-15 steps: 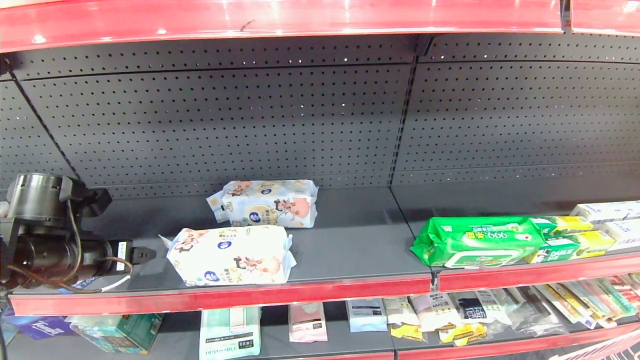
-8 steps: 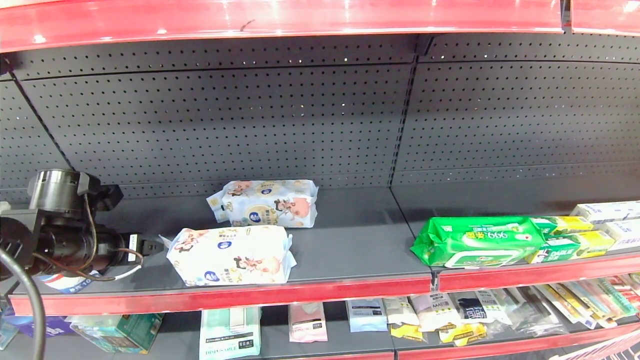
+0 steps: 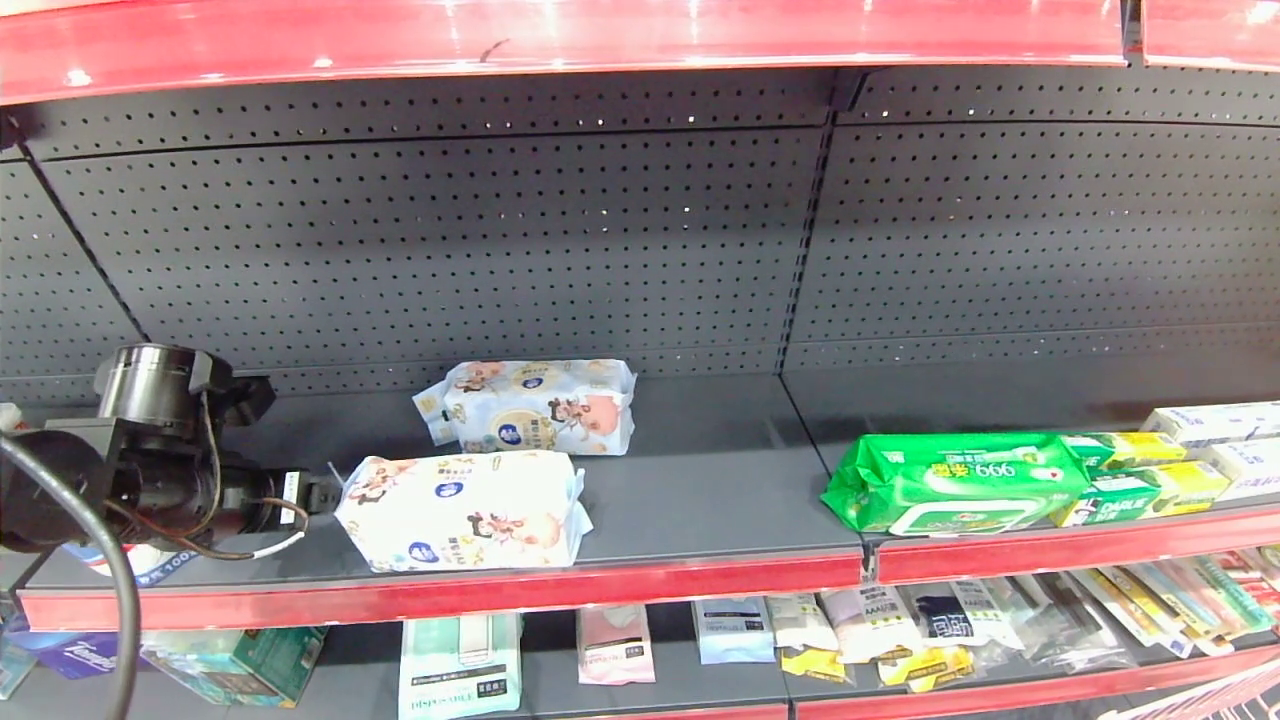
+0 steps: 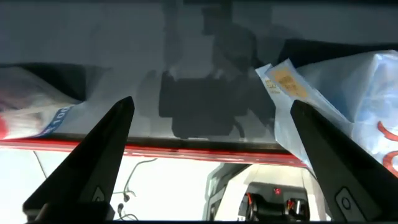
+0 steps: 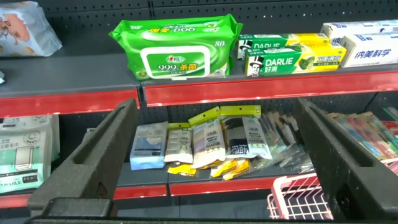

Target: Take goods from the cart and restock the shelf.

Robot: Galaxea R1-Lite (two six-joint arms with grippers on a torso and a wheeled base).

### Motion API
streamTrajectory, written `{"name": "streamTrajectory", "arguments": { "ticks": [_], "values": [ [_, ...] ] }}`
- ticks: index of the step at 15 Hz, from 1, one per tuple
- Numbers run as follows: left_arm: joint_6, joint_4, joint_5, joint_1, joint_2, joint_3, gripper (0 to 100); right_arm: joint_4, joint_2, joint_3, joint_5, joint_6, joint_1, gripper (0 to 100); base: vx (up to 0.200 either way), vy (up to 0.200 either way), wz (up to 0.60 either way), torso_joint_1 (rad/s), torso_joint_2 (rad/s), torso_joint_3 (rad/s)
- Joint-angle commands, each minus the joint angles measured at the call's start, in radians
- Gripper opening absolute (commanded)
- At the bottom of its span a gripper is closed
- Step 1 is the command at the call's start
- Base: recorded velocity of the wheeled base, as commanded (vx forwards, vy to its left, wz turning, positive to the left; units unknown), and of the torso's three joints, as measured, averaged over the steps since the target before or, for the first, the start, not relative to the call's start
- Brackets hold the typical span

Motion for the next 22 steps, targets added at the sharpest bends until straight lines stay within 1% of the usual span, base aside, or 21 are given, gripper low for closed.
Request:
{"name": "streamTrajectory", "arguments": {
  "ticks": [1, 3, 6, 17, 22],
  "values": [
    [0.0, 0.001, 0.001, -0.009, 0.005, 0.001, 100, 0.0, 0.001, 0.0, 0.0, 0.0, 0.0, 100, 0.0, 0.0, 0.0, 0.0, 0.0, 0.0],
    [0.0, 0.001, 0.001, -0.02, 0.005, 0.003, 100, 0.0, 0.001, 0.0, 0.0, 0.0, 0.0, 100, 0.0, 0.0, 0.0, 0.0, 0.0, 0.0],
    [0.0, 0.001, -0.001, -0.05, 0.002, 0.001, 100, 0.0, 0.001, 0.0, 0.0, 0.0, 0.0, 100, 0.0, 0.0, 0.0, 0.0, 0.0, 0.0],
    [0.001, 0.002, -0.001, -0.09, 0.003, 0.0, 100, 0.0, 0.001, 0.0, 0.0, 0.0, 0.0, 100, 0.0, 0.0, 0.0, 0.0, 0.0, 0.0],
    [0.001, 0.001, 0.001, -0.098, 0.005, 0.0, 100, 0.0, 0.001, 0.0, 0.0, 0.0, 0.0, 100, 0.0, 0.0, 0.0, 0.0, 0.0, 0.0]
  ]
}}
